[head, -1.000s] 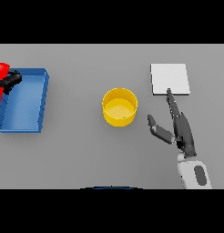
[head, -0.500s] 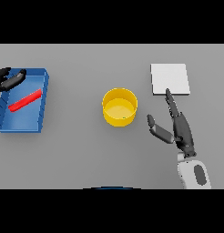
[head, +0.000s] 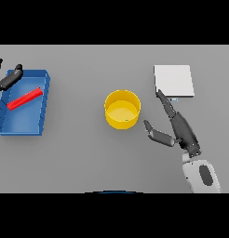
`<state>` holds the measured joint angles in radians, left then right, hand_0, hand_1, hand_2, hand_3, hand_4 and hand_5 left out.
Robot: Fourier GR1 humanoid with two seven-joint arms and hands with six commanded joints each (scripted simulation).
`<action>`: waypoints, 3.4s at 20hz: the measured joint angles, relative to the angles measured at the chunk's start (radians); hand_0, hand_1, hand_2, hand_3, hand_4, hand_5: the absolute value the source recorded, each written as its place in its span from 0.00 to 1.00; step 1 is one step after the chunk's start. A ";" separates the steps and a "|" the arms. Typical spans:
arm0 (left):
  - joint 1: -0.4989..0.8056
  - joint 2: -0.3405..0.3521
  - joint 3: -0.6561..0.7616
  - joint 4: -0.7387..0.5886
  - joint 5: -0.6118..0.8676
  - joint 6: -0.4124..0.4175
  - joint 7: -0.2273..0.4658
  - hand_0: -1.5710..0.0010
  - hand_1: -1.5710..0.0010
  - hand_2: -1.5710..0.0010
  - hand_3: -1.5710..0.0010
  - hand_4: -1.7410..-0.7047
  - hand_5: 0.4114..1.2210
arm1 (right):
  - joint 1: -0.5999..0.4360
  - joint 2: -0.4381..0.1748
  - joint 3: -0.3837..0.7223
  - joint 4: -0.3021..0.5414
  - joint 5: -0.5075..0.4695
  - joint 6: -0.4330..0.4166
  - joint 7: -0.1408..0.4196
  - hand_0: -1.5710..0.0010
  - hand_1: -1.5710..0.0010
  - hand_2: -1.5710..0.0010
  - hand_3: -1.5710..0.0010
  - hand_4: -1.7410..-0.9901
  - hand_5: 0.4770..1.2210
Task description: Pick up the red beaker and tilt it to pour out 1 green nut into yellow bowl. Pick up the yellow bowl and place it on the metallic measuring scale.
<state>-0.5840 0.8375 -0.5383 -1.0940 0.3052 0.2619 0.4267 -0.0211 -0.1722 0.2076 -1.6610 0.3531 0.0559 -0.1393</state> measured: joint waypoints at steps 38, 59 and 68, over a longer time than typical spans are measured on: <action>0.029 0.000 0.038 -0.017 0.061 -0.027 -0.068 1.00 1.00 1.00 1.00 0.99 0.35 | -0.700 -0.159 0.518 0.553 0.565 0.438 -0.077 0.33 0.36 0.45 0.63 0.25 0.81; 0.032 0.017 0.034 -0.023 0.060 -0.046 -0.059 1.00 1.00 1.00 1.00 0.99 0.34 | -0.717 -0.277 0.384 0.372 0.466 0.496 -0.023 0.00 0.00 0.07 0.25 0.00 1.00; 0.049 0.027 0.031 -0.062 0.055 -0.020 -0.051 1.00 1.00 1.00 1.00 0.98 0.37 | -0.705 -0.360 0.312 0.369 0.472 0.439 -0.016 0.00 0.00 0.02 0.27 0.00 1.00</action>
<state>-0.5350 0.8644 -0.5075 -1.1561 0.3599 0.2417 0.3758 -0.7260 -0.5325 0.5198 -1.2917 0.8247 0.4954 -0.1551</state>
